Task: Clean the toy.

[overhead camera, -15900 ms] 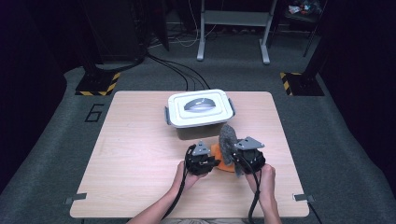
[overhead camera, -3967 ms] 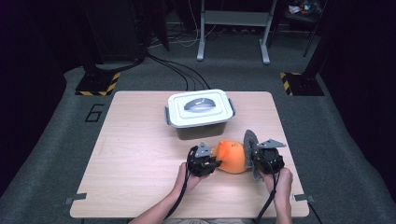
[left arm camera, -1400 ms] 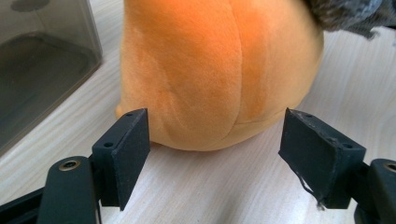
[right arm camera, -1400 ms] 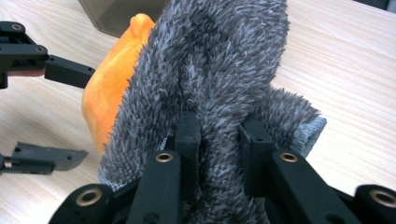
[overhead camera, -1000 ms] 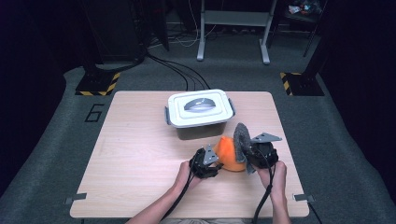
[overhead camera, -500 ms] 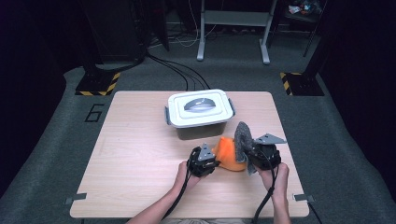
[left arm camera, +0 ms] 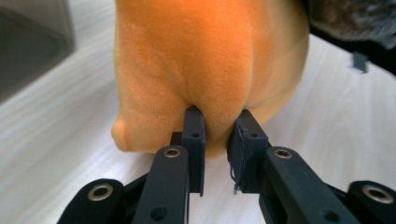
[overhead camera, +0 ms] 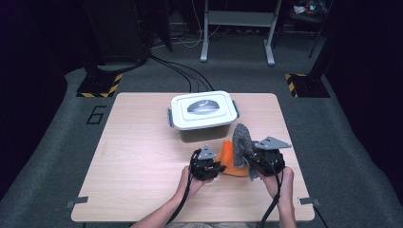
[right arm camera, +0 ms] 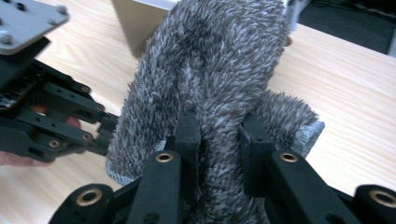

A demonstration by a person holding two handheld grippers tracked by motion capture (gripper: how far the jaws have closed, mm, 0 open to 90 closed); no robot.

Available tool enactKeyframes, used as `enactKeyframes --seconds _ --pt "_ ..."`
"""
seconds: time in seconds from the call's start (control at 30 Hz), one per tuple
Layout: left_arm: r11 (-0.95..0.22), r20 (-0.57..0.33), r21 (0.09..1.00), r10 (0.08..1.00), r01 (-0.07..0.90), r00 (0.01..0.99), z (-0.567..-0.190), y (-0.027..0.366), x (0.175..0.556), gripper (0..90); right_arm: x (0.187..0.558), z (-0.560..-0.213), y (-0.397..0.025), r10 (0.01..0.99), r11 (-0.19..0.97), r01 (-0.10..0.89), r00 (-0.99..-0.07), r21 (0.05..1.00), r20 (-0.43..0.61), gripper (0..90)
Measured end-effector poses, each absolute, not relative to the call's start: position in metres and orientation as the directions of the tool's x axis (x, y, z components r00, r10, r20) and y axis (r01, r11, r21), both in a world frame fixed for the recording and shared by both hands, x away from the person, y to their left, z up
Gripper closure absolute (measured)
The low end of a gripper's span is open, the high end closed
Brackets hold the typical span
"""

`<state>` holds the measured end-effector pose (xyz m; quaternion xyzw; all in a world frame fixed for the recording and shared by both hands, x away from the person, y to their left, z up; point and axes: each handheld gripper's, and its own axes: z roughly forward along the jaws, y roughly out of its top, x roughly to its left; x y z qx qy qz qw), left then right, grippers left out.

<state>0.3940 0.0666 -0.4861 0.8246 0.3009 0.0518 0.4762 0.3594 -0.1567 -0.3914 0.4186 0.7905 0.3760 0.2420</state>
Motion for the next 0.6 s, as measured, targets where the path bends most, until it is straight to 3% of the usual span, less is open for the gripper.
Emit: enactKeyframes --seconds 0.23,0.6 --pt "-0.405 -0.136 0.817 0.556 0.41 0.82 -0.488 0.063 0.393 76.4 0.375 -0.41 -0.136 0.833 0.417 0.501 -0.544 0.759 -0.099 72.3" --pt "-0.391 -0.137 0.821 0.572 0.416 0.809 -0.495 0.065 0.397 75.9 0.379 -0.414 -0.128 0.844 0.433 0.504 -0.518 0.747 -0.14 72.4"
